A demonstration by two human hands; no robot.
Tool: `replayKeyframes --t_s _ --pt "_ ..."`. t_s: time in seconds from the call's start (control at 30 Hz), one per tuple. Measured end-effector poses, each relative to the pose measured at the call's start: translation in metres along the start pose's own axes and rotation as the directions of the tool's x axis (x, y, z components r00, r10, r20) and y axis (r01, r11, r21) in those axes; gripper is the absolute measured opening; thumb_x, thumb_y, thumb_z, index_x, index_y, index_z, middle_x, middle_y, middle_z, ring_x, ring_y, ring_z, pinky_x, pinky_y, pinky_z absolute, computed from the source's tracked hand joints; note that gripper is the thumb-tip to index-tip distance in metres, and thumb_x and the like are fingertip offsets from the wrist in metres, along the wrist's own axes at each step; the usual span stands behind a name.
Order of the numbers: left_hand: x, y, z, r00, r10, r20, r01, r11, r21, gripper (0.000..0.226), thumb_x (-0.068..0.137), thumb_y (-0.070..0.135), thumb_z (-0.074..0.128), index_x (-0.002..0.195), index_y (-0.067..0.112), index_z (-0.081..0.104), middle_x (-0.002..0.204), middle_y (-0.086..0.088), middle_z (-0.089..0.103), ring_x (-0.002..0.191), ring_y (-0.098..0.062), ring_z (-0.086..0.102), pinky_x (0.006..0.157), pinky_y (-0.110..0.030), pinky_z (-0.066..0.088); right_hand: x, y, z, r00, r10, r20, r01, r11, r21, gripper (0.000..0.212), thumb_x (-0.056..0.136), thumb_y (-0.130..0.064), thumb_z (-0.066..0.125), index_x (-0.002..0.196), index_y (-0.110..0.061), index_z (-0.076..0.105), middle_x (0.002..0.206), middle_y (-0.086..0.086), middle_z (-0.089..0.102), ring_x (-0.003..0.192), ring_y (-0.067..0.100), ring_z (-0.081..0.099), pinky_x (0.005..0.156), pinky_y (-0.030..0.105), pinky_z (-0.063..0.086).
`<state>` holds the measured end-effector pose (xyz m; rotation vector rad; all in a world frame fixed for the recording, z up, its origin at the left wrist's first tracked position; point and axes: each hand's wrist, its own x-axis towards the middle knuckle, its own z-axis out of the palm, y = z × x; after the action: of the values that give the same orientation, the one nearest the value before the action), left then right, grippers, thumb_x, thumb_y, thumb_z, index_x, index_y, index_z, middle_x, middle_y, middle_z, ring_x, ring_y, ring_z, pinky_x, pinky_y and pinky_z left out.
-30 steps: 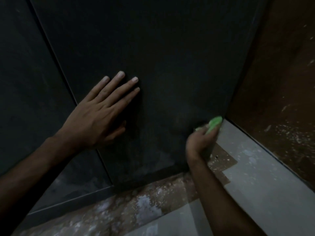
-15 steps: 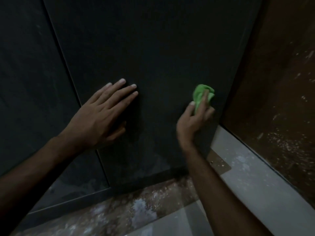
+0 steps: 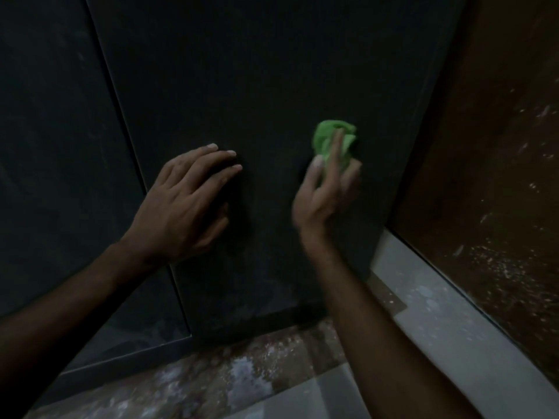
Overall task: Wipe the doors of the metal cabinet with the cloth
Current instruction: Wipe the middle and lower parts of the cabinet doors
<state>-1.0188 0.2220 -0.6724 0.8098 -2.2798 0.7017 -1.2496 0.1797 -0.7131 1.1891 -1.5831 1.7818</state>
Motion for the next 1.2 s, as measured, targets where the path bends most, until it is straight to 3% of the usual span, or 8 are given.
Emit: replayKeyframes --t_s 0.1,0.3,0.57,0.67,0.77,0.87,0.97,1.2 --pt "0.006 0.007 -0.002 0.999 -0.033 -0.021 0.033 0.999 0.008 0.058 0.091 0.033 0.052 0.141 0.004 0.054 0.150 -0.019 0.047 0.143 -0.036 0.037 0.115 -0.051 0.032 -0.058 0.033 -0.025 0.897 -0.311 0.314 0.339 0.940 -0.039 0.048 0.098 -0.030 0.046 0.145 -0.020 0.047 0.117 0.024 0.056 0.095 0.039 0.056 0.083 0.045 0.048" --pt "0.001 -0.003 -0.016 0.998 -0.058 -0.005 0.058 0.997 0.054 0.067 0.090 0.040 0.050 0.147 0.006 0.046 0.155 -0.016 0.039 0.147 -0.034 0.030 0.119 -0.046 0.023 0.041 0.044 -0.019 0.788 0.608 -0.099 -0.559 0.773 0.300 0.047 0.101 -0.006 0.046 0.147 0.001 0.039 0.134 0.034 0.042 0.124 0.043 0.049 0.106 0.028 0.034" --pt "-0.001 -0.003 -0.011 0.995 -0.096 -0.032 0.100 0.988 0.116 0.064 0.089 0.036 0.049 0.146 0.006 0.048 0.154 -0.017 0.043 0.147 -0.036 0.031 0.117 -0.047 0.025 -0.043 -0.007 -0.019 0.899 -0.354 0.257 0.376 0.926 -0.040 0.044 0.095 -0.031 0.060 0.138 -0.023 0.057 0.113 0.020 0.059 0.091 0.038 0.057 0.079 0.042 0.046" --pt "-0.005 -0.007 -0.015 0.997 -0.064 -0.039 0.068 0.992 0.107 0.060 0.092 0.031 0.048 0.146 0.005 0.048 0.154 -0.017 0.042 0.146 -0.035 0.033 0.118 -0.046 0.025 -0.060 0.037 -0.031 0.966 0.212 0.149 -0.227 0.970 0.089 0.045 0.094 -0.007 0.062 0.138 -0.005 0.055 0.121 0.033 0.053 0.105 0.046 0.057 0.094 0.028 0.044" --pt "-0.016 -0.012 -0.018 0.999 -0.047 -0.024 0.049 0.991 0.125 0.060 0.093 0.027 0.048 0.148 0.003 0.046 0.155 -0.018 0.041 0.147 -0.035 0.031 0.119 -0.046 0.025 -0.021 0.019 -0.007 0.731 0.680 -0.058 -0.623 0.699 0.351 0.046 0.102 -0.012 0.048 0.147 -0.004 0.043 0.131 0.032 0.041 0.116 0.040 0.050 0.092 -0.006 0.023" --pt "-0.024 -0.012 -0.016 0.999 -0.033 0.005 0.033 0.991 0.130 0.060 0.093 0.025 0.048 0.148 0.001 0.045 0.156 -0.020 0.039 0.148 -0.038 0.029 0.122 -0.049 0.022 -0.035 -0.020 0.002 0.984 0.179 -0.018 -0.173 0.970 0.168 0.051 0.097 -0.020 0.048 0.147 -0.018 0.045 0.130 0.022 0.045 0.111 0.033 0.048 0.102 0.016 0.033" --pt "-0.023 -0.009 -0.015 0.999 -0.036 0.007 0.035 0.991 0.128 0.059 0.093 0.025 0.045 0.147 0.000 0.046 0.156 -0.021 0.038 0.148 -0.039 0.028 0.123 -0.053 0.021 -0.117 -0.007 -0.016 0.904 -0.237 0.355 0.267 0.963 -0.036 0.067 0.083 -0.021 0.058 0.146 -0.034 0.039 0.129 0.020 0.050 0.104 0.037 0.052 0.092 0.045 0.044" --pt "-0.030 -0.019 -0.019 0.997 0.006 0.080 -0.016 0.993 0.120 0.066 0.091 0.028 0.045 0.151 0.001 0.040 0.159 -0.019 0.035 0.151 -0.037 0.024 0.124 -0.052 0.018 -0.093 0.013 -0.004 0.786 0.615 0.057 -0.606 0.748 0.270 0.051 0.097 -0.003 0.048 0.146 -0.016 0.044 0.138 0.028 0.038 0.126 0.035 0.047 0.110 0.038 0.040"
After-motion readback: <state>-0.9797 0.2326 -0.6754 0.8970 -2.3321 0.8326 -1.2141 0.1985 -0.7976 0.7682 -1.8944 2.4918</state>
